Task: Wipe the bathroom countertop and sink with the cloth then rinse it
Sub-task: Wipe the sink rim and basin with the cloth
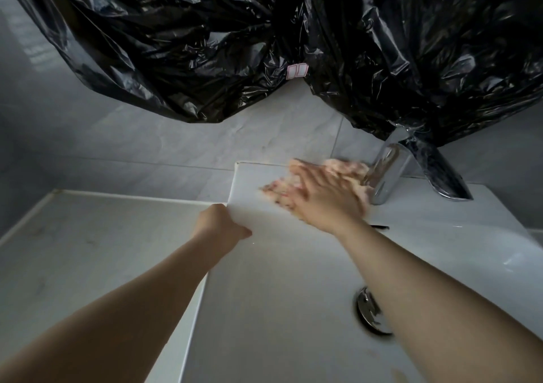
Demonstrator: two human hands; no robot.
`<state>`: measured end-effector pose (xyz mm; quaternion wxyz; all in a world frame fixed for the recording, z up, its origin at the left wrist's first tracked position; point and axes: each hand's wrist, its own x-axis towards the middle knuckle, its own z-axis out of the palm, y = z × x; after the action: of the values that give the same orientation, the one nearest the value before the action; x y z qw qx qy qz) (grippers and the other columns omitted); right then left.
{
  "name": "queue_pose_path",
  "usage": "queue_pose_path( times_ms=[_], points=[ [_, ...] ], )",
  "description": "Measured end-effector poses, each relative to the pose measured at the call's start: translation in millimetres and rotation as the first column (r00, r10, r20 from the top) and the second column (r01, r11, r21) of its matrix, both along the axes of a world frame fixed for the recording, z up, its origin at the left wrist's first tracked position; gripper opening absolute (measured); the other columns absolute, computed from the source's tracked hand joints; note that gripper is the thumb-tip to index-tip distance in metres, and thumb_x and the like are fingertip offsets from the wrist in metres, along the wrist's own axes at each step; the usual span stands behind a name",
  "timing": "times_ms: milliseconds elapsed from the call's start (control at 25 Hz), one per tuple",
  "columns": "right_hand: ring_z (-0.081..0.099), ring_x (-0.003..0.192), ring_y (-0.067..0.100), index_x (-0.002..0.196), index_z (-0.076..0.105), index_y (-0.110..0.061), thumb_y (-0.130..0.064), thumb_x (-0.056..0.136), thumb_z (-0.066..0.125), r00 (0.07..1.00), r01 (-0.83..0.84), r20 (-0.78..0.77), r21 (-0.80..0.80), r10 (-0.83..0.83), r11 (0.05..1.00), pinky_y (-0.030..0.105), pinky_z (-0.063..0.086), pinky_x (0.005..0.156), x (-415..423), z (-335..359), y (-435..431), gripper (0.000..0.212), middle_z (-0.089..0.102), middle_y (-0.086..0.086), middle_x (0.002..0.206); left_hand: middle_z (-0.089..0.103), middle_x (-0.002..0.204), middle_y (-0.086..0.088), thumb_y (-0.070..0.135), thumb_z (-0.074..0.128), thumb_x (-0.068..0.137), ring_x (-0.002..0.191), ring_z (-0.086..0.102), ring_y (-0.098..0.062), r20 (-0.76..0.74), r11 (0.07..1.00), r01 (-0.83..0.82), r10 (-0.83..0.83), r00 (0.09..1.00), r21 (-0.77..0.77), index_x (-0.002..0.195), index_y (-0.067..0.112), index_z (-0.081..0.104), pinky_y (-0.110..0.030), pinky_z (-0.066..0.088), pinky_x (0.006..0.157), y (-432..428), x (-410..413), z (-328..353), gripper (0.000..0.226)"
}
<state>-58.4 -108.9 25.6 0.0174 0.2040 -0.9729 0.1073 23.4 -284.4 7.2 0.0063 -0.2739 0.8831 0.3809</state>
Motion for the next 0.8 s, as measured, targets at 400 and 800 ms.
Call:
queue_pose_path(
  times_ms=[400, 800],
  points=[
    [0.006, 0.146, 0.015, 0.151, 0.012, -0.025, -0.040, 0.099, 0.021, 0.988, -0.144, 0.049, -0.006, 0.144, 0.990, 0.037, 0.005, 0.117, 13, 5, -78, 0.055, 0.009, -0.006, 0.159, 0.066, 0.100, -0.014, 0.022, 0.080, 0.069, 0.094, 0.061, -0.029, 0.045, 0.997, 0.029, -0.026, 0.999, -0.066, 0.101, 0.003, 0.063, -0.028, 0.043, 0.071, 2, -2, 4, 0.040],
    [0.029, 0.140, 0.017, 0.148, 0.030, -0.018, -0.033, 0.099, 0.022, 0.975, 0.176, -0.128, -0.065, -0.183, 0.982, 0.033, 0.020, 0.115, 26, -15, 27, 0.052, 0.028, -0.001, 0.155, 0.062, 0.103, -0.014, 0.021, 0.073, 0.076, 0.096, 0.058, -0.032, 0.025, 0.995, 0.079, -0.078, 0.997, -0.064, 0.107, 0.006, 0.052, -0.028, 0.040, 0.068, 5, 5, 10, 0.040]
  ],
)
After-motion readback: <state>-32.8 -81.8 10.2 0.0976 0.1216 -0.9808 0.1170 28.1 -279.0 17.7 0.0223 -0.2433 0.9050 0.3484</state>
